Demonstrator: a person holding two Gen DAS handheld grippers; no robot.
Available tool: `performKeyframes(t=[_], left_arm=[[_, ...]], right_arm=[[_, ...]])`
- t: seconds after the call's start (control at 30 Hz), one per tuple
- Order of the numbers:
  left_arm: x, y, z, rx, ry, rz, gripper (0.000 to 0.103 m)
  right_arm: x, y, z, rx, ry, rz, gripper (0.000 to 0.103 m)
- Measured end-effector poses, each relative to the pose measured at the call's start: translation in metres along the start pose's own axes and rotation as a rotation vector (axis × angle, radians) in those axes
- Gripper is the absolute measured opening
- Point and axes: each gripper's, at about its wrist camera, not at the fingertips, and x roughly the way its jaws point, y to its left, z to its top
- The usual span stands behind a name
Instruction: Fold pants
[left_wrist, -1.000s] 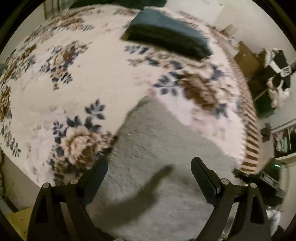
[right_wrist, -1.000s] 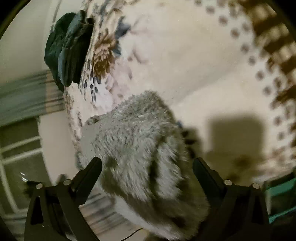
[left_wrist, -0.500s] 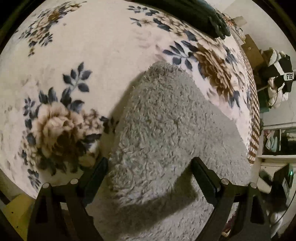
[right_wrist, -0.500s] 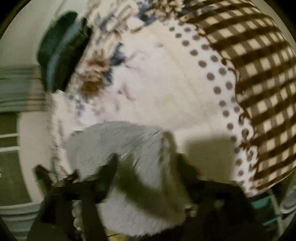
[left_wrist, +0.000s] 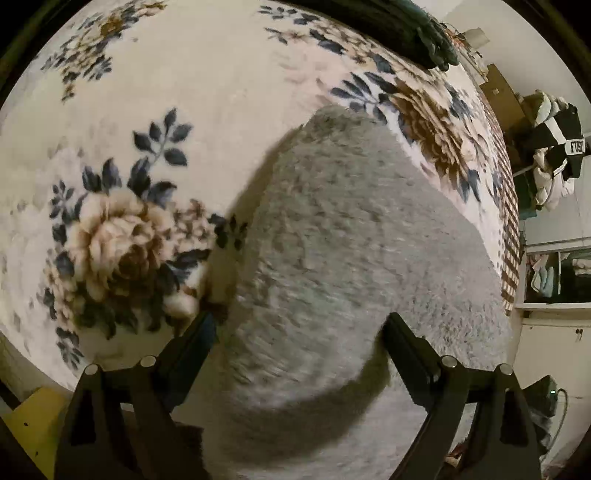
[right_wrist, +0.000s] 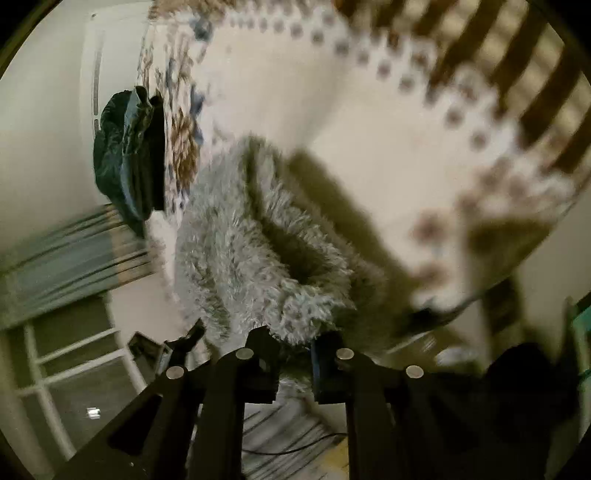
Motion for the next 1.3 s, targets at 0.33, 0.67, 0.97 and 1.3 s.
performKeyframes(t=[0.33,0.67,0.97,1.3], left_arm=[[-0.014,-0.014,-0.009,0.1,0.001,-0.049,0.092],[0.045,0.039,0.004,-0.023,0.127,-0.26,0.097],[0.029,0.033,-0.002,-0.007,0.078,-0.342,0.05],[-0.062,-0.001,0.004,0.029,-0.02,-0.335,0.04]], right_arm=[[0.019,0.0,0.011,-0.115,0.106,-0.069,0.091],[0.112,0.013,0.028,-0.226,0.219,0.056,0.103],[0.141,0.029,0.033,-0.202,0.24,0.135,0.06],[0.118,0.103,0.011,-0.29,0.187,0.082,0.044]])
